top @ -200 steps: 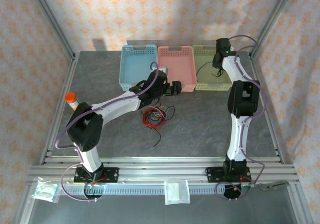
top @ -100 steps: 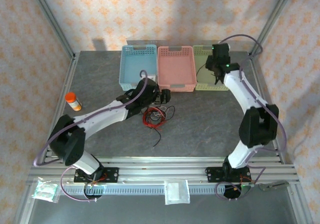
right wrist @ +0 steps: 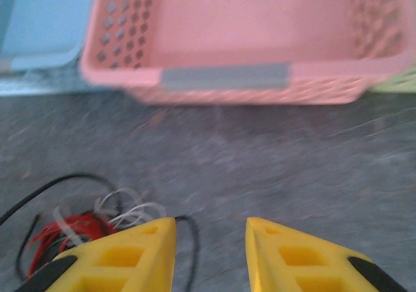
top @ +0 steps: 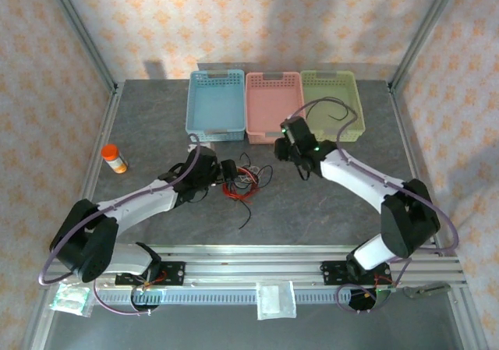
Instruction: Untangle the cables
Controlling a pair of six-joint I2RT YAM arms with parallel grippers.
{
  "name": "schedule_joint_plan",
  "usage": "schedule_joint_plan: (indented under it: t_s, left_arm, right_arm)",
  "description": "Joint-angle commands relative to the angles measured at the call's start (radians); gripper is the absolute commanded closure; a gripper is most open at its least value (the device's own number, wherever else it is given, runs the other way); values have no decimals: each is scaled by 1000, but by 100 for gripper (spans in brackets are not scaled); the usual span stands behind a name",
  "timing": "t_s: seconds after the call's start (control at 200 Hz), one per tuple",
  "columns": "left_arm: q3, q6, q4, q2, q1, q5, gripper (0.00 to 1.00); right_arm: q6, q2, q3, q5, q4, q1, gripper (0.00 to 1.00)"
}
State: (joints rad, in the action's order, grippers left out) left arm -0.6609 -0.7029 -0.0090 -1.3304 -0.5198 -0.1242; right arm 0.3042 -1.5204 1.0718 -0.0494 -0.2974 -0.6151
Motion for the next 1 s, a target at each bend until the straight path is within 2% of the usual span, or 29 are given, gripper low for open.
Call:
schedule_joint_plan:
  t_s: [0.0, 0.135, 0.245, 0.33, 0.481, 0.551, 0.601, 0.801, 0.991]
  left_arm:
    - [45, -84, 123, 37, 34, -82, 17]
    - [111, -125, 198, 62, 79, -131, 18]
    - [166, -166, 271, 70, 122, -185, 19]
    - [202, -193, 318, 77, 143, -207, 19]
    - [226, -204, 343, 80, 159, -219, 19]
    - [231, -204, 349, 81, 161, -218, 19]
    - [233, -203, 355, 80, 161, -216, 19]
    - [229, -190, 369, 57, 160, -231, 19]
    - [166, -120, 277, 46, 140, -159, 18]
  right_arm:
    - [33, -49, -12, -62, 92, -59, 67]
    - [18, -110, 11, -64, 96, -115, 67]
    - [18, -151, 29, -54, 87, -121, 66]
    - [31, -199, 73, 0, 14, -120, 65]
    - [108, -251, 111, 151, -112, -121, 55]
    - [119, -259, 110, 184, -140, -121, 49]
    - [121, -259, 106, 191, -144, -120, 48]
    - [128, -275, 96, 66, -120, -104, 53]
    - [146, -293, 92, 80, -128, -96, 60]
